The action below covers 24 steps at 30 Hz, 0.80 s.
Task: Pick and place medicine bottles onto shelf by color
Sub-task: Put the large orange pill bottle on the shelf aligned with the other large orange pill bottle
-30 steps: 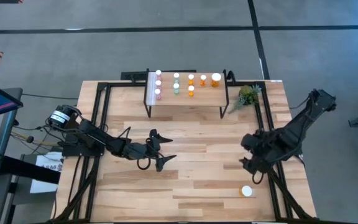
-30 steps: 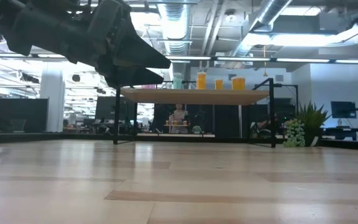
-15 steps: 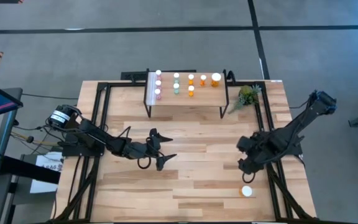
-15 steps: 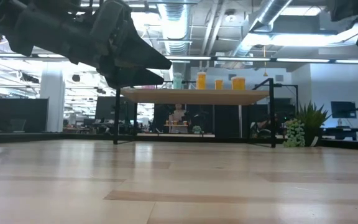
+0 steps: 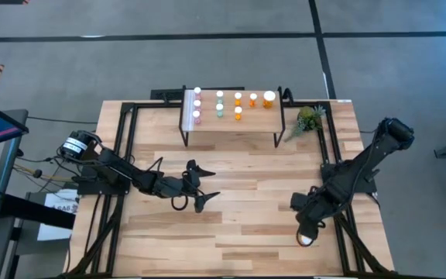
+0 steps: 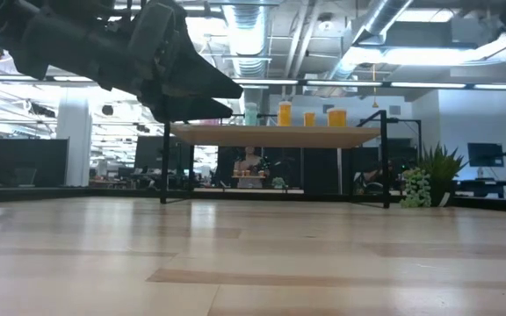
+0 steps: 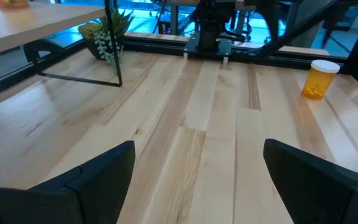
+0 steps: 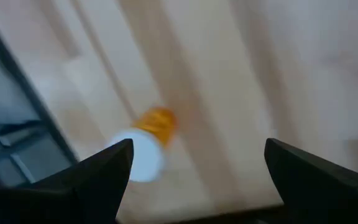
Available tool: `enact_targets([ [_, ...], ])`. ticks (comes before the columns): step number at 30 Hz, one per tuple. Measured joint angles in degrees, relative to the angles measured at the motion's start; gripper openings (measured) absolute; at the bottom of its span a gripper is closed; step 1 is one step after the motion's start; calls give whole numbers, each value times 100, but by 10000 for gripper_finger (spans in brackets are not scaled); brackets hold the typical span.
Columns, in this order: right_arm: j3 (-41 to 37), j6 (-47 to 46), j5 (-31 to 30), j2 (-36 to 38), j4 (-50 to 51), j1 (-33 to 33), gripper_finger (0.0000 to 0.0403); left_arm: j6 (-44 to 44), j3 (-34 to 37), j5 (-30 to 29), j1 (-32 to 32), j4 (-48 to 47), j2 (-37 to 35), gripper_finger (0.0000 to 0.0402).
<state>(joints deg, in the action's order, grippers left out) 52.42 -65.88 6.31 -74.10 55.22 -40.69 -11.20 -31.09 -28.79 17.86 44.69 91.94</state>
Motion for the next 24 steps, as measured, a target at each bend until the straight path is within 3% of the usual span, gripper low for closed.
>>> enact_targets([
  [6, 5, -740, 141, -140, -834, -365, 384, 66, 0, 254, -106, -22, 0, 344],
  [15, 11, -1516, 75, -163, -783, -652, 384, 110, 0, 454, -184, -20, 0, 344],
  [24, 11, -1816, 120, -875, -1260, -806, 384, 109, 0, 678, -197, -105, 0, 344],
])
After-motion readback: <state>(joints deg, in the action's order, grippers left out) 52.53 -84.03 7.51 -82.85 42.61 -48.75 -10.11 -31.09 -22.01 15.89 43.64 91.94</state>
